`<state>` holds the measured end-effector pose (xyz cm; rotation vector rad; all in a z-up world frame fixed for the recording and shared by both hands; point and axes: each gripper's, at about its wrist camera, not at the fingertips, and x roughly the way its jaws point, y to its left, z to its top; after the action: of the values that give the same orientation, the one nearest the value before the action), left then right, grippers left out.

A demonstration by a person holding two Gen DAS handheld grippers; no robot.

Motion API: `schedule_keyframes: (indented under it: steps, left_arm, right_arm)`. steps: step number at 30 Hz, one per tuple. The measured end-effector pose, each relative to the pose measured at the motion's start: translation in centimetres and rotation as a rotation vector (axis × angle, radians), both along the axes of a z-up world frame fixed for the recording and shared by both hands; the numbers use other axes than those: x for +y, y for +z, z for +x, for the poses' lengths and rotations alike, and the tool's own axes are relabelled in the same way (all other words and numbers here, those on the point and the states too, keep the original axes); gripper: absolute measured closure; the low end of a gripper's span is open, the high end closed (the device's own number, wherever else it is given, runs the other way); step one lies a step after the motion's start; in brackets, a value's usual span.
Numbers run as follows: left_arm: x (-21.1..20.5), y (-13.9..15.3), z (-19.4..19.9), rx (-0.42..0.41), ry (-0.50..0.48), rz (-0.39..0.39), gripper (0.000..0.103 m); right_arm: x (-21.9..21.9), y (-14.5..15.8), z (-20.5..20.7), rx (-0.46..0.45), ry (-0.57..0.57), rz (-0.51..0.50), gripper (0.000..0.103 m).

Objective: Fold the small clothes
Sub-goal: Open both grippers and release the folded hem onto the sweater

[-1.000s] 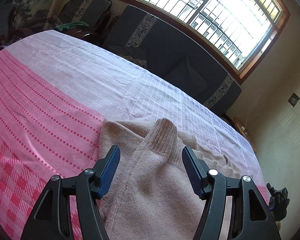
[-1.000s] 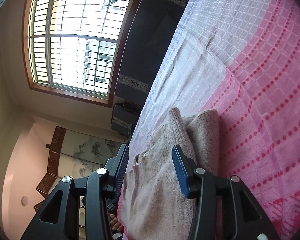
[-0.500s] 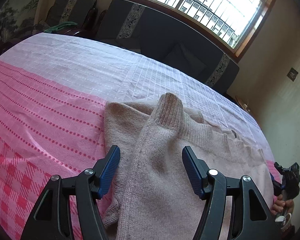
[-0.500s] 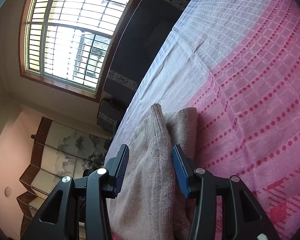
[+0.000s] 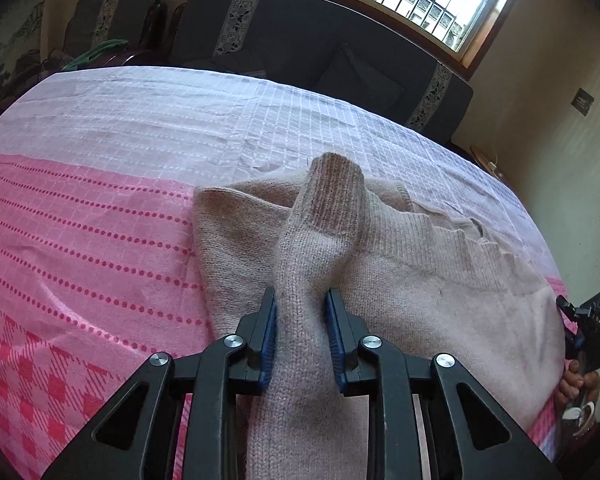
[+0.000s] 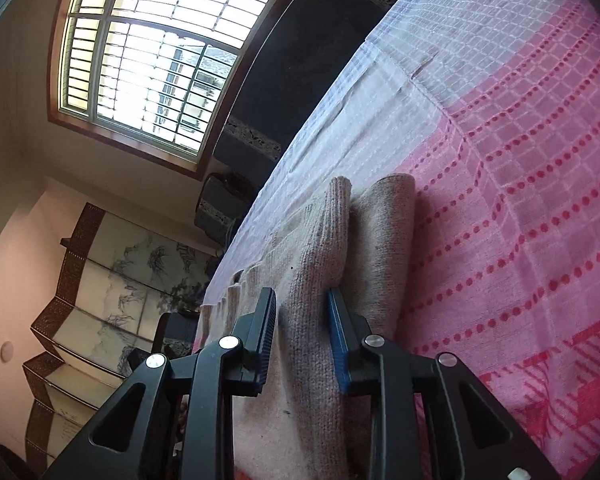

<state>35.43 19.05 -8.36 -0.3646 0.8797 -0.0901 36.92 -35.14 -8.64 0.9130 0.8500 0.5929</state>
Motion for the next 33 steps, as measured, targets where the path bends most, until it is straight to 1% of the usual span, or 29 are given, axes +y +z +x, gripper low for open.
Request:
schedule_keyframes:
  steps: [2, 3, 5, 7, 10, 12, 14, 15, 16, 17, 18, 19, 20, 22, 26, 27, 28, 29, 30, 31, 32, 33]
  left_arm:
    - [0.7, -0.1, -0.4, 0.005, 0.038, -0.026, 0.091]
    - [1.3, -0.1, -0.8, -0.001, 0.064, -0.047, 0.092]
    - [2.3, -0.1, -1.9, -0.022, 0.114, -0.08, 0.093]
    - [2.9, -0.3, -3.1, -0.038, 0.155, -0.089, 0.093]
    - [3.0, -1.1, -3.3, -0.04, 0.158, -0.087, 0.092]
    - [3.0, -1.3, -3.0, -0.055, 0.148, -0.114, 0.09]
    - [2.7, -1.3, -3.0, -0.058, 0.135, -0.115, 0.08]
    - [2.6, -1.1, -3.2, -0.065, 0.125, -0.118, 0.077]
    - [2.5, -1.0, -3.5, -0.073, 0.115, -0.128, 0.066]
    - [2.6, -0.7, -3.9, -0.088, 0.109, -0.144, 0.049]
    - [2.7, -0.5, -4.4, -0.1, 0.115, -0.155, 0.04]
    - [2.8, -0.3, -5.0, -0.117, 0.124, -0.165, 0.035]
    - [2.9, 0.0, -5.8, -0.132, 0.128, -0.169, 0.035]
    - [3.0, 0.3, -6.8, -0.139, 0.129, -0.151, 0.035]
    - [2.2, -0.2, -8.3, -0.098, 0.077, -0.11, 0.035]
    - [1.8, -0.5, -8.7, -0.08, 0.068, -0.087, 0.035]
    - [1.5, -0.9, -9.0, -0.067, 0.056, -0.075, 0.035]
    - [1.2, -1.2, -9.3, -0.065, 0.036, -0.072, 0.036]
    - [0.9, -1.1, -9.5, -0.077, 0.027, -0.05, 0.04]
    - [0.5, -0.8, -9.6, -0.084, 0.02, -0.018, 0.063]
    - [0.2, -0.8, -9.5, -0.071, 0.014, 0.026, 0.087]
    - [0.1, -0.9, -9.4, -0.054, 0.009, 0.046, 0.088]
  right_arm:
    - [-0.1, -0.2, 0.0, 0.006, 0.0, 0.004, 0.078]
    - [-0.1, -0.2, 0.0, 0.007, 0.001, 0.005, 0.078]
    - [-0.2, -0.4, -0.1, 0.007, 0.003, 0.007, 0.076]
    - [-0.2, -0.4, -0.1, 0.003, 0.009, 0.013, 0.076]
    - [-0.1, -0.3, -0.1, -0.003, 0.024, 0.017, 0.076]
    - [-0.1, -0.3, -0.1, 0.004, 0.029, 0.023, 0.076]
    - [-0.2, -0.4, -0.2, 0.014, 0.033, 0.023, 0.076]
    - [-0.3, -0.3, -0.5, 0.016, 0.038, 0.017, 0.076]
    - [-0.5, -0.3, -1.0, 0.016, 0.046, 0.01, 0.075]
    - [-0.6, -0.2, -1.5, 0.015, 0.059, 0.005, 0.074]
    - [-0.7, 0.0, -2.0, 0.014, 0.075, 0.001, 0.072]
    - [-0.8, 0.1, -2.7, 0.011, 0.087, -0.008, 0.071]
    - [-0.9, 0.3, -3.3, 0.006, 0.096, -0.019, 0.071]
    - [-1.1, 0.6, -4.6, 0.006, 0.114, -0.049, 0.07]
    - [-0.5, 0.8, -7.0, 0.008, 0.145, -0.12, 0.07]
    - [-0.2, 0.6, -7.5, 0.021, 0.15, -0.133, 0.072]
    - [-0.1, 0.4, -7.9, 0.033, 0.149, -0.137, 0.077]
    - [0.1, 0.5, -8.2, 0.029, 0.147, -0.145, 0.081]
    - [0.3, 0.8, -8.4, 0.018, 0.151, -0.162, 0.089]
    - [0.5, 0.9, -8.6, 0.018, 0.153, -0.182, 0.091]
    - [0.5, 0.8, -8.5, 0.032, 0.148, -0.183, 0.091]
    - [0.2, 0.5, -8.3, 0.055, 0.141, -0.158, 0.093]
